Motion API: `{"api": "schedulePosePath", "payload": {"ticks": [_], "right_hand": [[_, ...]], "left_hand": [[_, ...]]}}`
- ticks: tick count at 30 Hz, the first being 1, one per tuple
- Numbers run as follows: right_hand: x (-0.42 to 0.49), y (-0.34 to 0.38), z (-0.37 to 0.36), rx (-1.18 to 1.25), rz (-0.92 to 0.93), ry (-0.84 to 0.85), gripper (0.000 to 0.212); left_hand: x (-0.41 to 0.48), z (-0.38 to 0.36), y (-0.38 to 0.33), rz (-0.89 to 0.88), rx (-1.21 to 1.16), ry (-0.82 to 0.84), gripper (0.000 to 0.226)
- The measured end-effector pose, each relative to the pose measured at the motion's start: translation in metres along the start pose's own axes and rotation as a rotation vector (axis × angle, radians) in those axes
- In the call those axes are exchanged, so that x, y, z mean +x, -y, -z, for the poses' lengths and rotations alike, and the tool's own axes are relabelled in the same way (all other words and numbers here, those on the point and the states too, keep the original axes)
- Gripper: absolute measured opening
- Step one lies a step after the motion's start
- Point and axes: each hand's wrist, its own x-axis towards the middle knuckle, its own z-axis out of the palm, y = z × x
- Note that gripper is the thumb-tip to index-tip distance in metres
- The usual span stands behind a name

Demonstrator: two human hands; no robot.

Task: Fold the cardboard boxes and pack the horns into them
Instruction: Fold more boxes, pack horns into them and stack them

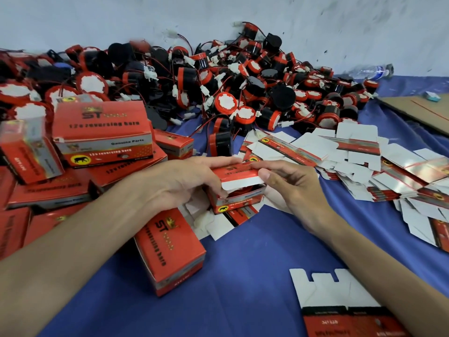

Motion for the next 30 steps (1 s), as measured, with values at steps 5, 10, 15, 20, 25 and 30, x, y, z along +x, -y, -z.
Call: {"api": "schedulePosePath", "payload": {"ticks": [5,10,15,20,25,30], "right_hand": [[0.0,-0.001,0.002,-0.012,0.0,0.037,0.019],[0.001,-0.001,0.005,0.003,-0.028,0.051,0.019],[0.001,-0.001,0.005,0.006,-0.004,0.045,0.018],[0.002,-0.002,0.007,0.006,0.001,0.058,0.022],[0.002,-0.005,0.009,-0.049,0.015,0.062,0.022],[0.0,-0.007,0.009,-0.182,0.06,0.044,0.031]], "left_hand": [[0.001,0.006,0.006,-0.012,-0.023,0.041,0.058],[0.001,0.01,0.008,-0.032,0.007,0.05,0.058],[-0.002,0.009,0.003,-0.065,0.207,0.006,0.055],[-0.001,0.0,-0.006,-0.082,0.476,-0.09,0.073],[-0.014,0.01,0.004,-0.114,0.125,0.019,0.055],[-0.017,0.007,0.005,-0.225,0.281,-0.062,0.051]]}}
